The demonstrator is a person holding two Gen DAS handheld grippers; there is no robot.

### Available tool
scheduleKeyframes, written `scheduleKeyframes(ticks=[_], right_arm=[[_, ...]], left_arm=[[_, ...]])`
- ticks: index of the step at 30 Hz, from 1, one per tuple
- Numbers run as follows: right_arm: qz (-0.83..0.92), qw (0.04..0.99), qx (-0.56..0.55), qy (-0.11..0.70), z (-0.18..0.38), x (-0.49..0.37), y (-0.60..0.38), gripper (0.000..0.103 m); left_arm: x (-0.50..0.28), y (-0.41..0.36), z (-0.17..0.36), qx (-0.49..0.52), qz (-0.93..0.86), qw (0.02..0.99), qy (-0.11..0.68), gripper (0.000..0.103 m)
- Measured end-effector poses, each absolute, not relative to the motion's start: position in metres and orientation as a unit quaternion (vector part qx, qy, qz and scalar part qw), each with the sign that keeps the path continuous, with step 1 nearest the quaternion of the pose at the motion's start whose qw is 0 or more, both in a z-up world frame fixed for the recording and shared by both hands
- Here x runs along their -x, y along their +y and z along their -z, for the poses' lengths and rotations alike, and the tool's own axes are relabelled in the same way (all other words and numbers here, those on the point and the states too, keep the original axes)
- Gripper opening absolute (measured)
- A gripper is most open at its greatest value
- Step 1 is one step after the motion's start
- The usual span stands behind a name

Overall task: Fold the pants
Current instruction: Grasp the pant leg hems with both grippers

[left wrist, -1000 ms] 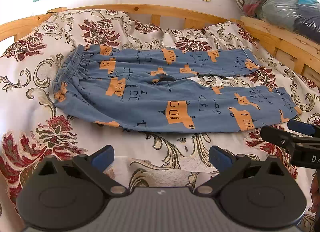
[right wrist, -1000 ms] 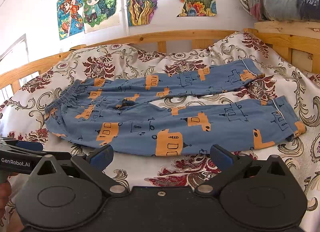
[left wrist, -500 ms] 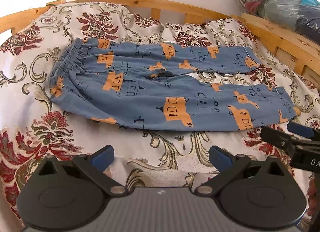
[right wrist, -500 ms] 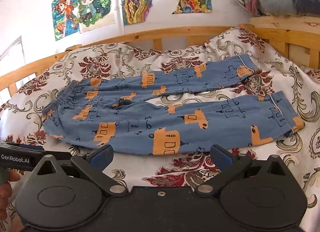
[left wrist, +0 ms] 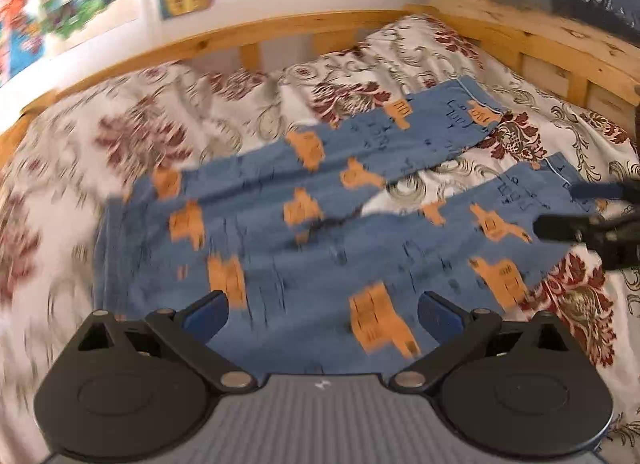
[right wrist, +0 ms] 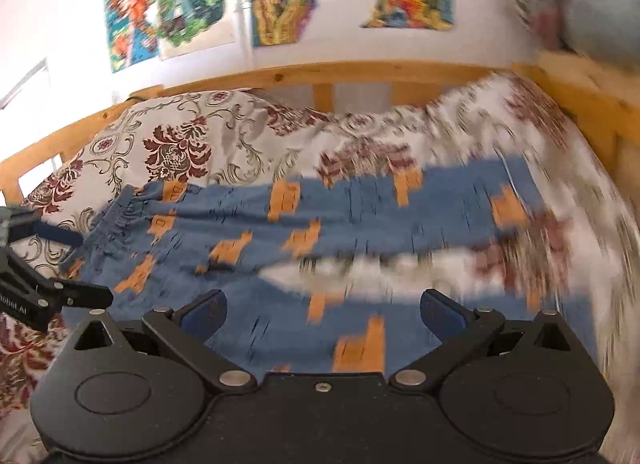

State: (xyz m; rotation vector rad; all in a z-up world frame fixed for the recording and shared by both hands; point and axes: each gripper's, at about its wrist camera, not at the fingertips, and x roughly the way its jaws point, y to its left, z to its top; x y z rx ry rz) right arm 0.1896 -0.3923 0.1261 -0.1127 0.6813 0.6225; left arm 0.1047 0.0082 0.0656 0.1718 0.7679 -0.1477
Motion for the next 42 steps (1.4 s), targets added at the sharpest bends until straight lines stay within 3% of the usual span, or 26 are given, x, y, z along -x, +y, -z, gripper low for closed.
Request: scheduleKeyframes(ticks=[6, 18, 24, 28, 32, 36, 40, 42], right_arm=[[-0.398, 0.846, 0.135, 0.327, -0.133, -0.290, -0.361, 0.102], [-0.451, 0.775, 0.240, 0.372, -0.083, -0.418, -0.298, 0.100], [-0.462, 0.741, 0.316, 0.370, -0.078, -0.461, -0.274, 0.093], [-0.469, 0.725, 0.340, 0.373, -0.075, -0.481, -0.264, 0.082], [-0.473, 0.710, 0.352, 0.385, -0.069, -0.492, -0.259, 0.070], [-0.472, 0.693, 0.374, 0.396, -0.060, -0.496, -0.258, 0.058], [-0.457, 0.688, 0.394, 0.403, -0.048, -0.500, -0.261, 0.042], [-0.452, 0.692, 0.393, 0.403, -0.045, -0.502, -0.263, 0.036]], left_arm=[[-0.191, 0.029, -0.074, -0.119, 0.115, 0.908, 0.384, 0.103], [-0.338, 0.070, -0.049, -0.163, 0.177, 0.895, 0.376, 0.102], [-0.391, 0.076, -0.034, -0.158, 0.239, 0.871, 0.399, 0.095], [-0.417, 0.082, -0.027, -0.140, 0.261, 0.855, 0.425, 0.088], [-0.431, 0.087, -0.023, -0.120, 0.276, 0.847, 0.438, 0.075], [-0.438, 0.087, -0.014, -0.129, 0.286, 0.827, 0.466, 0.043], [-0.432, 0.082, -0.012, -0.175, 0.288, 0.819, 0.464, 0.034], [-0.434, 0.081, -0.011, -0.180, 0.278, 0.818, 0.470, 0.023]])
